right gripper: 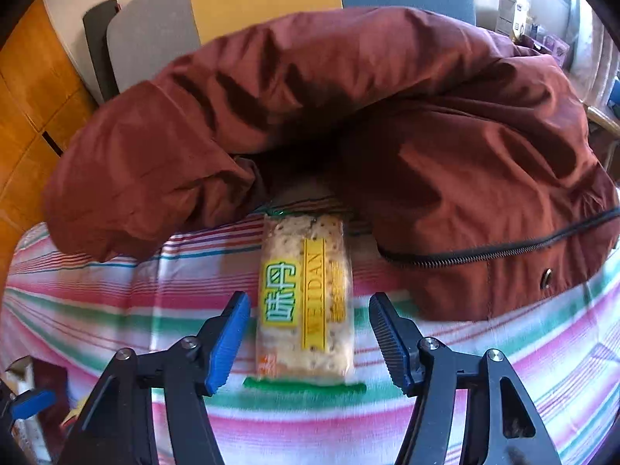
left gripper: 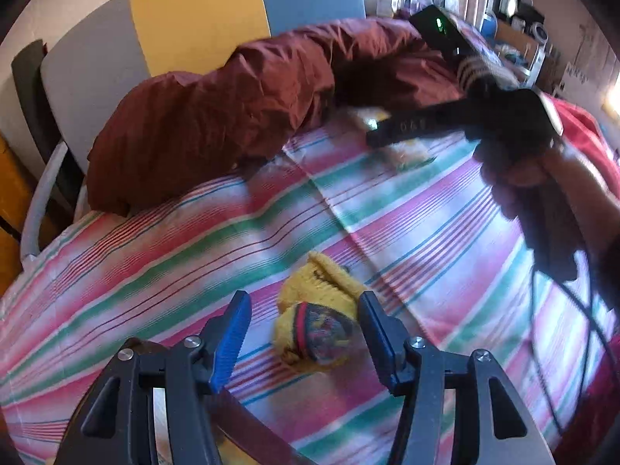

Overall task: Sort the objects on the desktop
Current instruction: 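Grasp the second WEIDAN bar with the right gripper while the left gripper grasps the yellow sock, then carry the WEIDAN bar and yellow sock into the gold tray and release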

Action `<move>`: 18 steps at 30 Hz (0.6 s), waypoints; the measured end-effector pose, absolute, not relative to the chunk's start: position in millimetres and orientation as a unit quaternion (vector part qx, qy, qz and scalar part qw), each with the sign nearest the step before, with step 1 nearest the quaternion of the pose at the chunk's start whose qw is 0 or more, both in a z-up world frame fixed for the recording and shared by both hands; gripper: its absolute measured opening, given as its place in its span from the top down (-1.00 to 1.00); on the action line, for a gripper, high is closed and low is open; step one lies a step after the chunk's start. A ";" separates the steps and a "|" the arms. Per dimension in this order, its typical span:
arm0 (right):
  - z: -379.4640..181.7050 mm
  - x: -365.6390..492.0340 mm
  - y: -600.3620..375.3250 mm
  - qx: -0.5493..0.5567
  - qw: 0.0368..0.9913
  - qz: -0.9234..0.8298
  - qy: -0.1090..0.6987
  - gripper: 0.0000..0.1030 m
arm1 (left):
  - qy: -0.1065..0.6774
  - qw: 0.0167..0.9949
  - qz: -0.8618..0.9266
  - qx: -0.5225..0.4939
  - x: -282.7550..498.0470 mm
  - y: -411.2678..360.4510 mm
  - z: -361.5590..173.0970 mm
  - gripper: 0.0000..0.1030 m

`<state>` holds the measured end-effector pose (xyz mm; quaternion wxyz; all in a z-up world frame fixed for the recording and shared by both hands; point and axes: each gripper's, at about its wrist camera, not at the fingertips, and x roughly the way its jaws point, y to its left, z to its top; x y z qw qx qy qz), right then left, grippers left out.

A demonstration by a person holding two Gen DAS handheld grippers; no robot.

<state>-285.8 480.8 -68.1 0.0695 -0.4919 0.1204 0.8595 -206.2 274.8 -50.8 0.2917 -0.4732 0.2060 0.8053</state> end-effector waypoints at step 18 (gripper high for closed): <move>-68.3 -263.5 469.0 -0.494 0.051 0.864 0.081 0.06 | 0.157 0.311 0.785 -0.512 -204.8 282.8 -60.8 0.25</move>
